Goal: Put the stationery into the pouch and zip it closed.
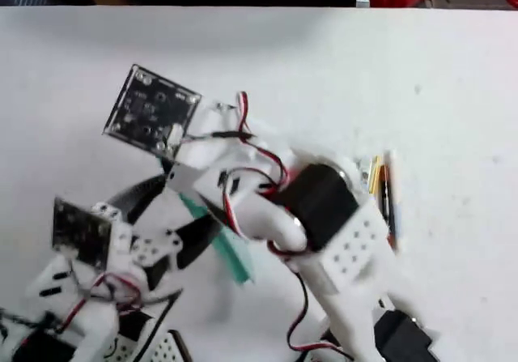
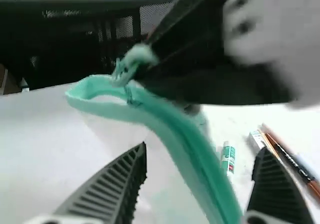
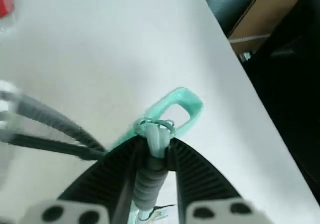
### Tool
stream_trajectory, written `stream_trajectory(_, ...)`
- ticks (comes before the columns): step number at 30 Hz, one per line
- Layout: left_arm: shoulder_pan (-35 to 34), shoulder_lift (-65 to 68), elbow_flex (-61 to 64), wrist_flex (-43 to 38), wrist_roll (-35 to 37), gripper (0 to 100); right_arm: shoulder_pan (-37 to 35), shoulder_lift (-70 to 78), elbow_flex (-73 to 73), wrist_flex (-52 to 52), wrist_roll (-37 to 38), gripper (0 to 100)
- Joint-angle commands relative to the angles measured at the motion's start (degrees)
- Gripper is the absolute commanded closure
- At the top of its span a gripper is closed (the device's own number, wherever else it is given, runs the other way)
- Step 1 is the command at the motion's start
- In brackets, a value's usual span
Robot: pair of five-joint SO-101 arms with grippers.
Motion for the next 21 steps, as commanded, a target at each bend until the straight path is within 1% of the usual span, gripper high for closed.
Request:
stream_trajectory(1, -1.63, 0.04, 6.59, -8.00, 4.31, 67, -1.45, -0.22, -6.15, 1.98, -0.88, 98.1)
stream_trajectory(3, -1.80, -0.13, 8.53, -8.53, 4.13, 67, -0.92, -0.40, -7.47, 3.12, -0.70, 98.1)
stream_trajectory(7, -6.37, -0.13, 9.41, -8.35, 2.90, 67, 2.42, -0.31, -8.35, 5.49, -0.53, 98.1)
stream_trajectory(9, -8.48, -0.13, 9.41, -8.44, 2.81, 69, 4.26, 0.04, -7.91, 5.85, -0.53, 98.1)
stream_trajectory(12, -10.51, -0.13, 9.41, -8.44, 2.81, 77, 6.20, 0.04, -7.91, 7.43, -0.44, 98.1)
stream_trajectory(15, -11.03, -0.13, 9.32, -8.79, 2.64, 87, 6.20, -0.31, -7.91, 9.89, 0.97, 98.1)
stream_trajectory(18, -10.95, -0.13, 9.14, -8.79, -2.20, 94, 6.11, 0.13, -7.56, 11.56, 3.52, 98.1)
stream_trajectory(21, -10.95, -0.13, 9.49, -8.35, -4.75, 98, 6.90, -0.31, -5.54, 10.24, 3.96, 98.1)
